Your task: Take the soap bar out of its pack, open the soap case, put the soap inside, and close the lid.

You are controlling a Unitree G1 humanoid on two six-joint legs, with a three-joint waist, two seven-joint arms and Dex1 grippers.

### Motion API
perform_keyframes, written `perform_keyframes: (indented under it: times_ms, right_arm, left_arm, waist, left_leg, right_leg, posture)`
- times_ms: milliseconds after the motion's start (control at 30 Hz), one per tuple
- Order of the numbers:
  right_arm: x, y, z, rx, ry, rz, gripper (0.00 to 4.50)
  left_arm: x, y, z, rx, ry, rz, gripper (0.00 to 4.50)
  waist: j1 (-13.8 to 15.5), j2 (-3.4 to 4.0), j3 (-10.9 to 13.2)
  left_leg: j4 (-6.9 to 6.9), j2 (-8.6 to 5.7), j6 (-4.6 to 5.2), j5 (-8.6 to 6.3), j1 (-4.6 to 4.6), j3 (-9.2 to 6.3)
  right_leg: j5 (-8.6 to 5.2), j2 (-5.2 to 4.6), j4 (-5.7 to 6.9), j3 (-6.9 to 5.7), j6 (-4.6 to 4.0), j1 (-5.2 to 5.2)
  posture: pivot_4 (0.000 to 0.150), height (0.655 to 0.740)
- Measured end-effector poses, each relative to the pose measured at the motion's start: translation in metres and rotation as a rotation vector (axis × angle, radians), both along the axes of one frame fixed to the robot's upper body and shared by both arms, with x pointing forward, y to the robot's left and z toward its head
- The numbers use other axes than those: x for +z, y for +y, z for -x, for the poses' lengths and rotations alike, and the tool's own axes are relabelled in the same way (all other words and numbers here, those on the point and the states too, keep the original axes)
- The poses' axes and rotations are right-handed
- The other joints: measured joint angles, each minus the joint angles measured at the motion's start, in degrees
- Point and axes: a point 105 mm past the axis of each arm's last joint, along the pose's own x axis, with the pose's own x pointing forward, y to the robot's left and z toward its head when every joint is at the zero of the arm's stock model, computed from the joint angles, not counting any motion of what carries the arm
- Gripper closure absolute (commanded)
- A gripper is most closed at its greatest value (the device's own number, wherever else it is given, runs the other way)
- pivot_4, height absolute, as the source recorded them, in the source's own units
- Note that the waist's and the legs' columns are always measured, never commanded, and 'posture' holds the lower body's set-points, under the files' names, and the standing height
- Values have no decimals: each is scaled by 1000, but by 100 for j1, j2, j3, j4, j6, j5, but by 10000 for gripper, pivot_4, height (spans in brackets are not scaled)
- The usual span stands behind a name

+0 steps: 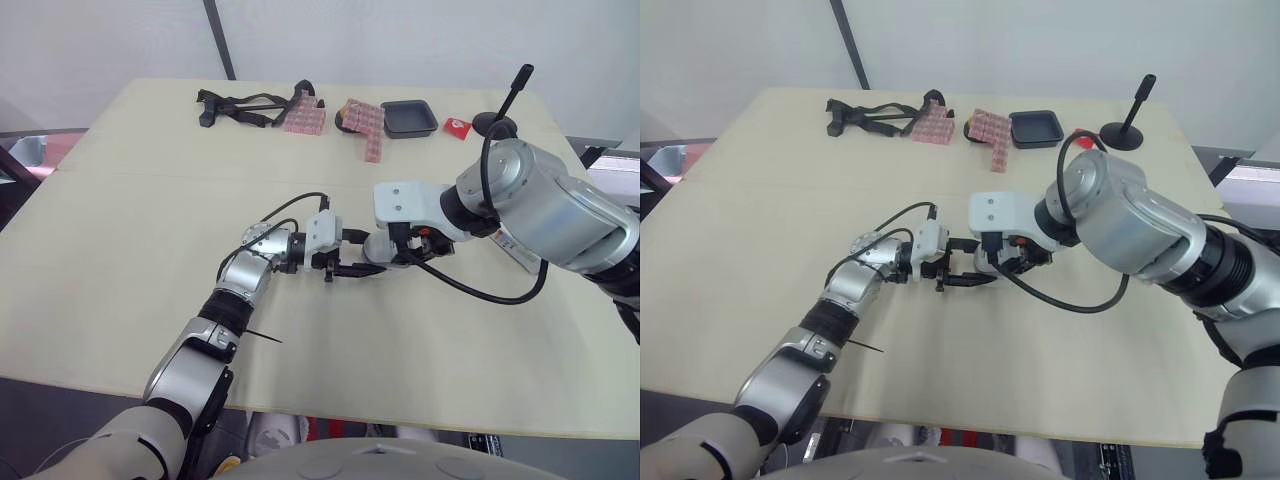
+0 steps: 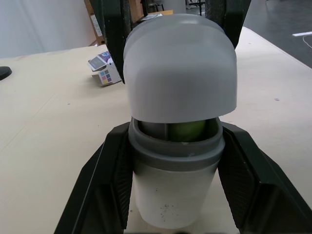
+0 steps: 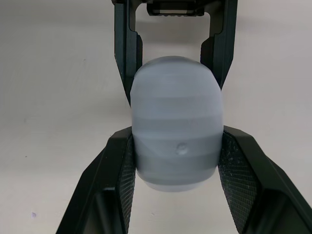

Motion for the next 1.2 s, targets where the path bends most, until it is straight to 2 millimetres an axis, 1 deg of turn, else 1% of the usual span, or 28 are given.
perform_keyframes:
  times_ms: [267, 333, 467, 500, 633, 800, 867, 967, 1033, 1133, 1200]
  right_arm:
    - [-1, -1, -1, -35, 8, 1, 25673]
    - [-1, -2, -1, -37, 7, 1, 15460]
    - [-6, -2, -2, -46, 14, 14, 2315]
    - [-6, -2, -3, -51, 16, 13, 587]
    - [-7, -1, -5, -57, 16, 7, 587]
    - [-4, -5, -7, -70, 8, 6, 587]
    - [1, -11, -9, -82, -11, 2, 587]
    - [12, -36, -5, -113, -55, 30, 587]
    - [17, -47, 0, -126, -61, 38, 587]
    - [26, -53, 6, -120, -65, 30, 587]
    - [35, -54, 5, -126, -82, 6, 587]
  left_arm:
    - [0, -1, 0, 6, -7, 5, 25366]
    - [0, -1, 0, 7, -9, 7, 25366]
    - [0, -1, 0, 7, -10, 12, 25366]
    - [-1, -2, 0, 7, -9, 12, 25366]
    - [-1, -2, -1, 8, -7, 13, 25366]
    - [-1, -2, -1, 6, -9, 14, 25366]
    - [-1, -2, -1, 5, -10, 13, 25366]
    - [-1, -2, -1, 3, -10, 13, 25366]
    - [-1, -1, -1, 4, -12, 10, 25366]
    - [-1, 1, -2, 7, -13, 6, 25366]
    - [-1, 1, -2, 8, -12, 6, 25366]
  waist:
    - [1, 0, 0]
    - [2, 0, 0]
    - [3, 0, 0]
    - [3, 0, 0]
    - [4, 0, 0]
    - [11, 0, 0]
    - [12, 0, 0]
    - [45, -2, 1]
    - [23, -1, 1]
    - [-17, 0, 1]
    - [-29, 0, 1]
  left_leg:
    - [0, 0, 1, 0, 2, 1]
    - [0, 0, 1, 0, 2, 1]
    - [0, 0, 1, 0, 1, 1]
    - [0, 0, 1, 0, 0, 1]
    - [0, 0, 1, 0, 0, 1]
    - [0, 0, 1, 0, -1, 1]
    - [0, 0, 1, 0, -2, 1]
    - [0, 0, 2, -1, -7, 1]
    - [-1, 1, 2, -1, -7, 1]
    - [-1, 2, 1, 0, -5, 1]
    - [-1, 2, 1, 0, -4, 1]
  right_leg:
    - [0, -1, 1, 0, 0, 0]
    - [0, -1, 2, 1, 0, 1]
    - [0, -1, 1, 0, 0, 0]
    - [0, -1, 1, 0, 0, -1]
    - [0, -1, 0, -1, 0, 0]
    - [0, -2, 0, -1, 0, 0]
    - [0, -2, -1, 0, 0, -1]
    - [0, -2, -9, 0, 0, 0]
    - [0, -2, -9, 1, 0, 0]
    - [0, -1, -5, 2, 0, 0]
    - [0, -2, -5, 2, 0, 0]
  posture:
    - [1500, 7400]
    - [1500, 7400]
    - [1500, 7400]
    - [1500, 7400]
    - [1500, 7400]
    - [1500, 7400]
    - [1500, 7400]
    - [1500, 7400]
    - [1500, 7400]
    - [1500, 7400]
    - [1500, 7400]
